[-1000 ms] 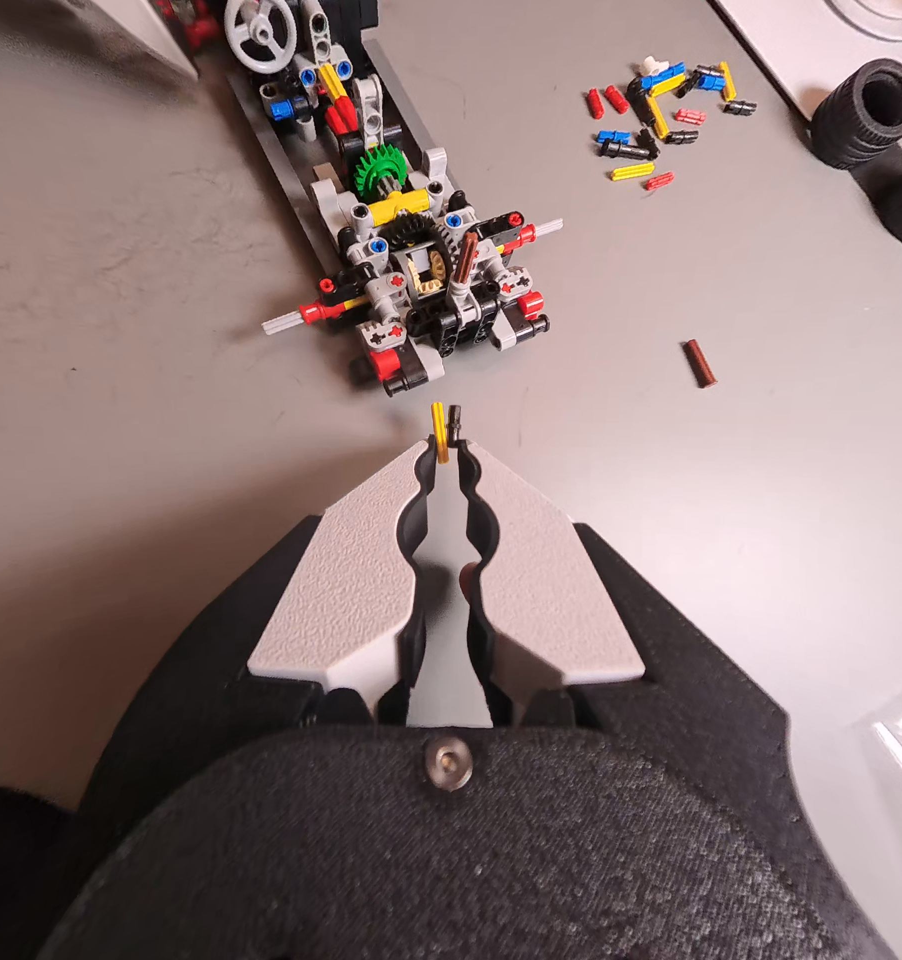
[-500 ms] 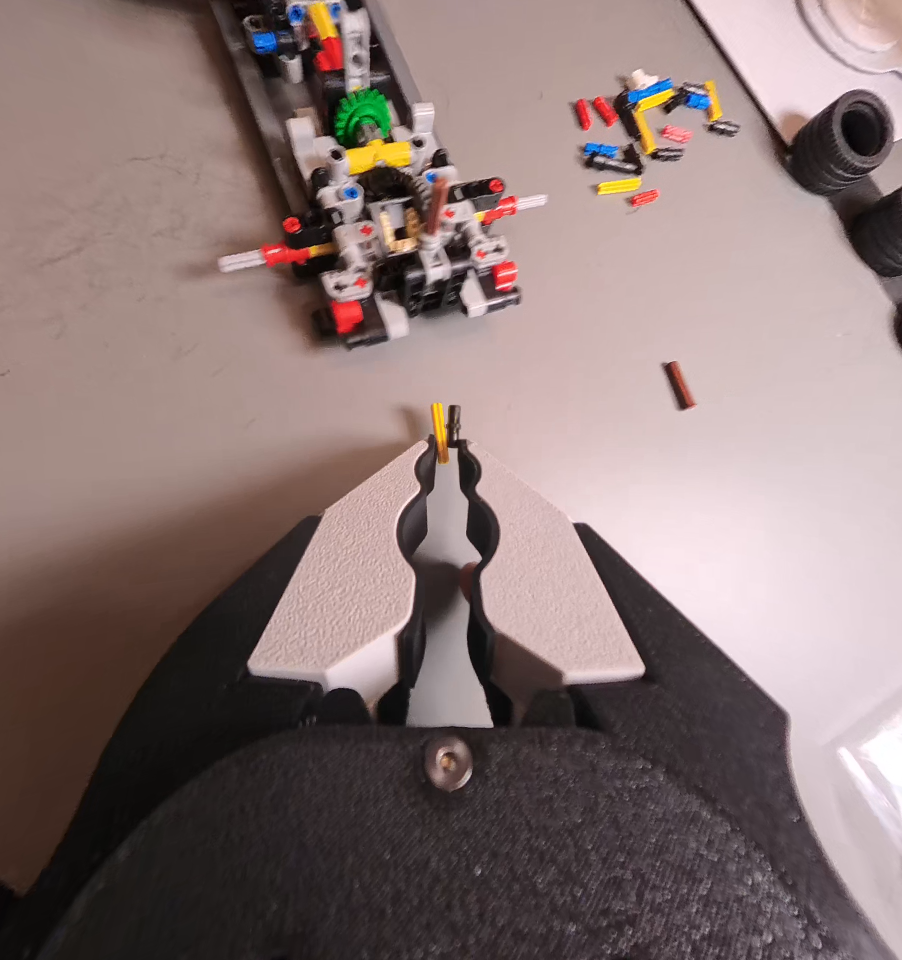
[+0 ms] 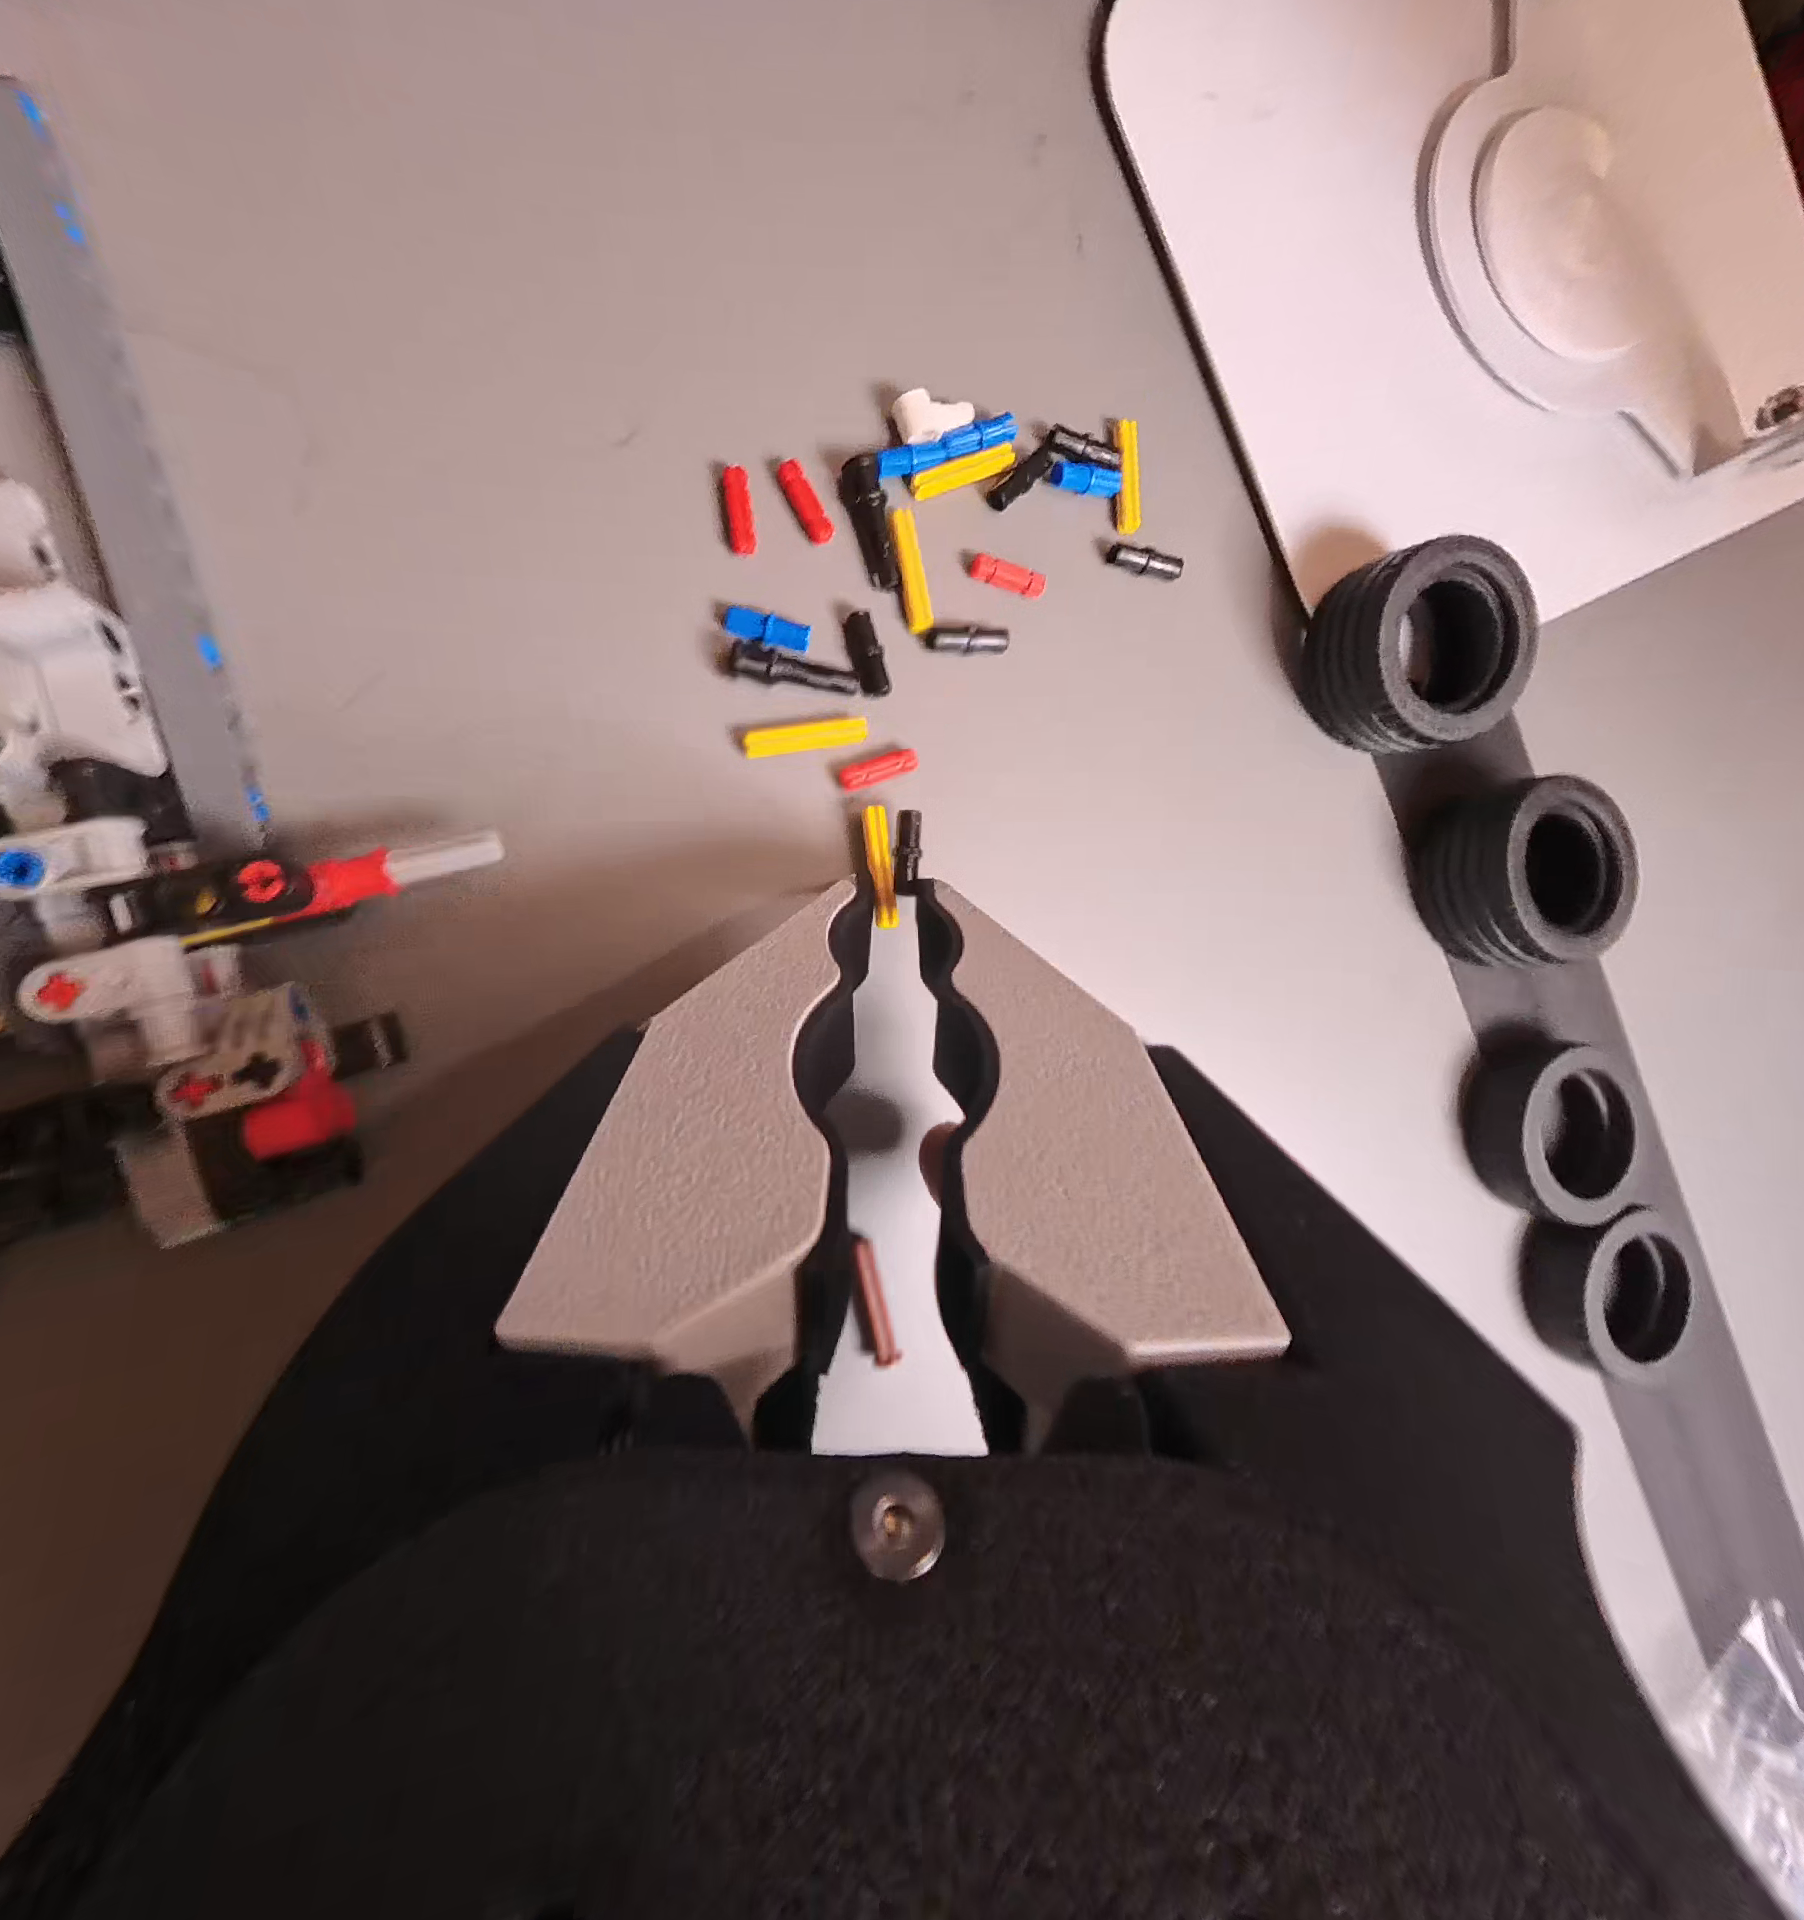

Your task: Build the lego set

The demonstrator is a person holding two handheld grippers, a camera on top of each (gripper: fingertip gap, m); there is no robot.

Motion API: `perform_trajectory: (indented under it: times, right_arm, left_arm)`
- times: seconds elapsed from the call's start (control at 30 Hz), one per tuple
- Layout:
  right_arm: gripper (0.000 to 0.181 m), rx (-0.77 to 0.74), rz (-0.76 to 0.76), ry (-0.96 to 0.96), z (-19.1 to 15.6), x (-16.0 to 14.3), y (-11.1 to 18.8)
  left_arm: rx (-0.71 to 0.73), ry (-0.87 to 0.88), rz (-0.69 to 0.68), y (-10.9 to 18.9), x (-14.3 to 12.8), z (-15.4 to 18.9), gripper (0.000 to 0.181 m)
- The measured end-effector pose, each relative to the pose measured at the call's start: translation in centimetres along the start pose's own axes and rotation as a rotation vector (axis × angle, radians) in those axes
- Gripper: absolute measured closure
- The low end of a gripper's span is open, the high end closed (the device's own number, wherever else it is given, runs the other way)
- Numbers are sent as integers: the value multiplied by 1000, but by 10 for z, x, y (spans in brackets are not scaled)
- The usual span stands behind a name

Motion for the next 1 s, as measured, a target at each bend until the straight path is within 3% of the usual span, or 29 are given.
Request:
perform_trajectory:
  times: [0.37,0.83,1.0]
  right_arm:
    - [163,87,9,23,11,8,-7]
    - [181,233,8,-16,6,13,-11]
    - [180,223,38,18,-11,1,10]
  left_arm:
    - [-25,27,77,9,11,1,122]
    - [-40,75,113,15,14,-4,122]
    - [-43,69,124,17,17,-2,122]
Point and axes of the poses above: each gripper's, where its closed fingertips meet, y back along the fingers, x out of its top, z = x × y across the jaws, the point moved 2 cm from there along y, back along the fingers, and after that the axes turned 14 degrees about -z, right-handed, at the moved point
